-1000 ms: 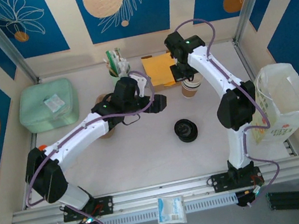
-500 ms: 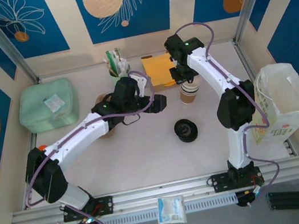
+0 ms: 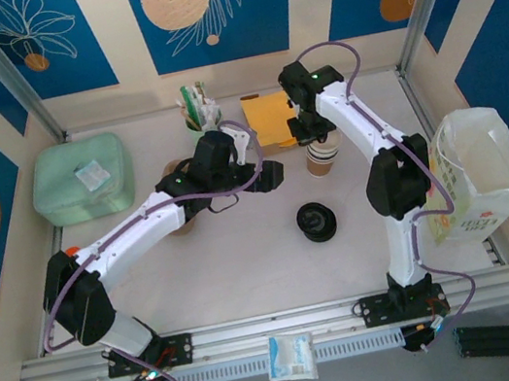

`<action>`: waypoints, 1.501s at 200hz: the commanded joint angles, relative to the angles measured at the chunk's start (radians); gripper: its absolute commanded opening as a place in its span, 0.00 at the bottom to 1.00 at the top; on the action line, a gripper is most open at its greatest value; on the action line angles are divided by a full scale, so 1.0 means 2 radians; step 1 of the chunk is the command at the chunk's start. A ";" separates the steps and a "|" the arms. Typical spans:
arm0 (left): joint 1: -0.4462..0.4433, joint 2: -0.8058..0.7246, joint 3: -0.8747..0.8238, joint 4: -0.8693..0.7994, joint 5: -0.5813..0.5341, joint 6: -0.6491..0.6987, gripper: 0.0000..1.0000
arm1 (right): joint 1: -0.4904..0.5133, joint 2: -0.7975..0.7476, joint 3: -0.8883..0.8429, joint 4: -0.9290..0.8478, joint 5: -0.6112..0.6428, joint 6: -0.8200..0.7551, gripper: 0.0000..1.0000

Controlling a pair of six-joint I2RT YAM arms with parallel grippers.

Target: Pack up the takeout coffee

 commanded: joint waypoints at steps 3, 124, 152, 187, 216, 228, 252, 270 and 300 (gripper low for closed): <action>-0.006 -0.014 -0.002 -0.007 -0.008 -0.003 0.99 | 0.001 0.002 -0.002 -0.002 -0.011 -0.003 0.04; -0.006 -0.008 -0.007 -0.003 -0.006 -0.003 1.00 | 0.020 -0.026 0.043 -0.043 0.053 -0.018 0.00; -0.006 -0.003 -0.007 -0.003 -0.006 -0.005 0.99 | 0.023 -0.033 0.034 -0.033 0.059 -0.020 0.00; -0.006 0.002 -0.009 -0.002 -0.006 -0.010 0.99 | 0.022 -0.038 0.040 -0.040 0.054 -0.019 0.00; -0.006 0.003 -0.008 -0.002 -0.007 -0.011 1.00 | 0.025 -0.045 0.069 -0.055 0.060 -0.023 0.00; -0.006 0.003 -0.008 -0.002 -0.008 -0.011 0.99 | 0.028 -0.048 0.084 -0.064 0.065 -0.025 0.00; -0.005 0.001 -0.006 -0.005 -0.012 -0.009 1.00 | 0.038 -0.058 0.113 -0.079 0.074 -0.026 0.00; -0.006 -0.003 -0.004 -0.010 -0.019 -0.007 0.99 | 0.049 -0.065 0.138 -0.091 0.085 -0.026 0.00; -0.001 -0.021 -0.007 -0.018 -0.040 -0.003 1.00 | 0.077 -0.072 0.182 -0.114 0.091 -0.026 0.00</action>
